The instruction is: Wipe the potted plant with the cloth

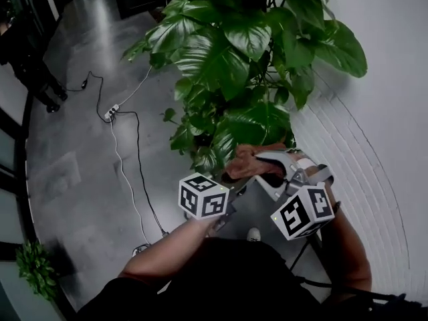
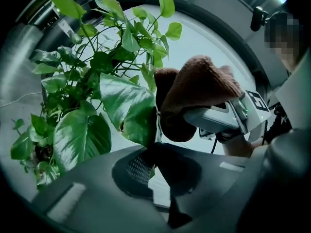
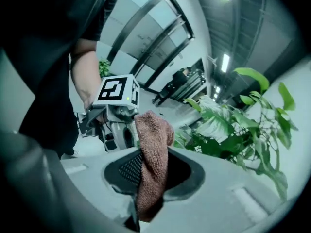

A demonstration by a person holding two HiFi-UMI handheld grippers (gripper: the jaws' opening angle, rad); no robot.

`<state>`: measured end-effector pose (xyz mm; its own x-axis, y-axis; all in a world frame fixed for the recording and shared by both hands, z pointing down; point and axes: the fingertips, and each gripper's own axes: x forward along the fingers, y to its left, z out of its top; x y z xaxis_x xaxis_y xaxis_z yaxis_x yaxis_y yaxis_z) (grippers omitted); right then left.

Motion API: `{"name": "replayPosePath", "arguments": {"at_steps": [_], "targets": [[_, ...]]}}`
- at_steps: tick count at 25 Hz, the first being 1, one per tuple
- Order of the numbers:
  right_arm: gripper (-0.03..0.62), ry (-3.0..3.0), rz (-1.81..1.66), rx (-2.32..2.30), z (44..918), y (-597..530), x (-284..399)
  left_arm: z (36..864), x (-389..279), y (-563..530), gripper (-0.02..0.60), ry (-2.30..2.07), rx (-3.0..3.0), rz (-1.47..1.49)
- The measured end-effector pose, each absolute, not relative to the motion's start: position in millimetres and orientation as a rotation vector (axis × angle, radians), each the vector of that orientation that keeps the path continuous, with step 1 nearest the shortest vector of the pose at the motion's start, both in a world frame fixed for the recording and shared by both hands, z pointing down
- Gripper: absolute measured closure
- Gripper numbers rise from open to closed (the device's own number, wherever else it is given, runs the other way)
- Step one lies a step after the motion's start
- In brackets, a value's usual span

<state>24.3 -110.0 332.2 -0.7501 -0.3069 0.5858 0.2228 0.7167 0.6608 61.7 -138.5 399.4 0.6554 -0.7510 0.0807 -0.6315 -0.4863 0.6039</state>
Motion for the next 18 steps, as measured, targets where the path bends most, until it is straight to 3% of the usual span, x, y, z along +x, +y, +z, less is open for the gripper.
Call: {"name": "replayPosePath", "arguments": {"at_steps": [6, 12, 15, 18], "targets": [[0.523, -2.567, -0.672, 0.571, 279.6, -132.7, 62.2, 382.1, 43.5, -119.0, 0.486, -1.023, 2.340, -0.253], [0.523, -2.890, 0.074, 0.867, 289.1, -144.9, 118.3, 378.2, 12.7, -94.3, 0.494, -1.143, 2.361, -0.201], [0.523, -2.883, 0.224, 0.900, 312.7, -135.8, 138.2, 385.2, 0.3, -76.4, 0.563, -1.239, 2.315, -0.179], [0.523, -2.884, 0.257, 0.884, 321.5, -117.2, 155.1, 387.0, 3.6, -58.1, 0.565, -1.292, 2.277, -0.167]]}}
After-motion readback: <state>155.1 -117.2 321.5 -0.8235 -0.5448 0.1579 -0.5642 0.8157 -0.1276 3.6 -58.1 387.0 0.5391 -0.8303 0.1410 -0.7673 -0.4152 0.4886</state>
